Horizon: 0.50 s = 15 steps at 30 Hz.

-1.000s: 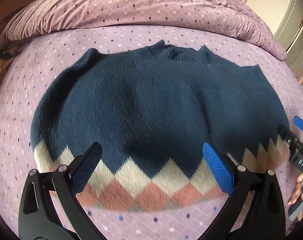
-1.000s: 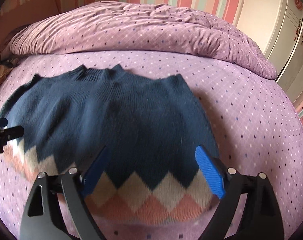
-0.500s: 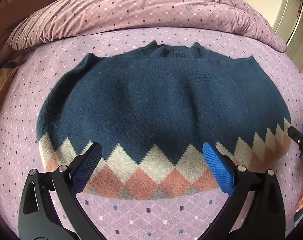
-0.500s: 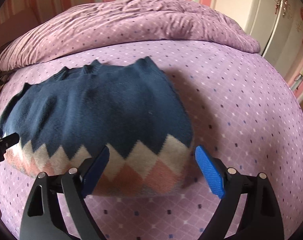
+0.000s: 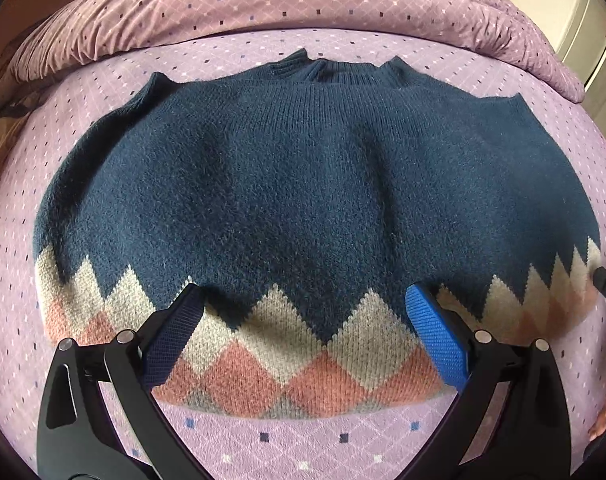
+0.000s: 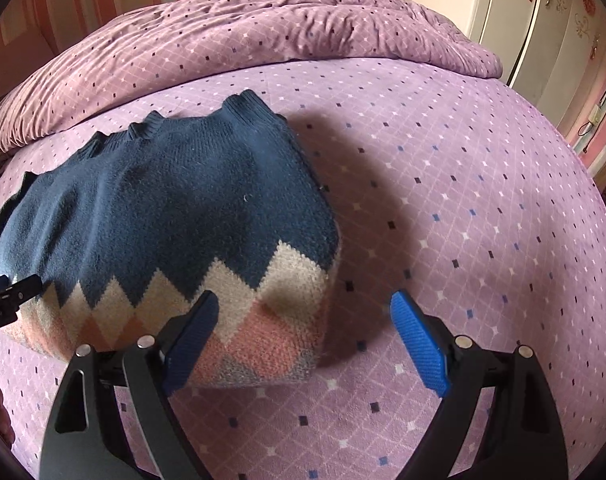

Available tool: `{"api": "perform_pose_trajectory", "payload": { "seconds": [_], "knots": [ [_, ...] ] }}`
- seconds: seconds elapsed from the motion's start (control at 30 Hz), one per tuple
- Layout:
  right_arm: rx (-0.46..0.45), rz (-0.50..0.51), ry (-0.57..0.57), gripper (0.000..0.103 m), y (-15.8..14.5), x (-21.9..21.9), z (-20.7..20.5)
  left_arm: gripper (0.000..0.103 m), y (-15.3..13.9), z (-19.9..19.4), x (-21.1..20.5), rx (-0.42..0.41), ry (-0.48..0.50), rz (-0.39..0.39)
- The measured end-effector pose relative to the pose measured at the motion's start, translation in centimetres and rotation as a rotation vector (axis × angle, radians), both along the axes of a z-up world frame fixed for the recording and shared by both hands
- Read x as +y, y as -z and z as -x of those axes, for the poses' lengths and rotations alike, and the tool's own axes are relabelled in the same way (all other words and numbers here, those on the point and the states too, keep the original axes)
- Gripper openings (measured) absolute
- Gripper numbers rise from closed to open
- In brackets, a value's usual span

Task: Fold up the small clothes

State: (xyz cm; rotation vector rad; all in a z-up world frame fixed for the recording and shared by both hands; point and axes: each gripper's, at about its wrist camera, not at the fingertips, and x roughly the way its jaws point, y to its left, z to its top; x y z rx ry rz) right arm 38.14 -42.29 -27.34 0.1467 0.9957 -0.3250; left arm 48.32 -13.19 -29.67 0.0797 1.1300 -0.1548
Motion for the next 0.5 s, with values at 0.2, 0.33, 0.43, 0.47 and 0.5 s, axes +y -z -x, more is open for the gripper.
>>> {"api": "perform_pose_trajectory", "payload": {
  "seconds": [0.2, 0.33, 0.43, 0.47, 0.5],
  "knots": [
    [0.018, -0.029, 0.038, 0.089, 0.5, -0.7, 0.5, 0.100, 0.3, -0.4, -0.1, 0.002, 0.004, -0.005],
    [0.019, -0.122, 0.081, 0.089, 1.2, -1.6, 1.6, 0.100, 0.5, -0.4, -0.2, 0.007, 0.008, -0.011],
    [-0.009, -0.234, 0.119, 0.089, 2.1, -2.4, 2.8, 0.100, 0.5, -0.4, -0.2, 0.009, 0.015, -0.013],
    [-0.007, -0.262, 0.127, 0.089, 2.5, -2.6, 3.0, 0.100, 0.5, -0.4, -0.2, 0.009, 0.017, -0.012],
    [-0.007, -0.287, 0.133, 0.089, 2.9, -2.7, 3.1, 0.100, 0.5, -0.4, -0.2, 0.009, 0.018, -0.013]
  ]
}}
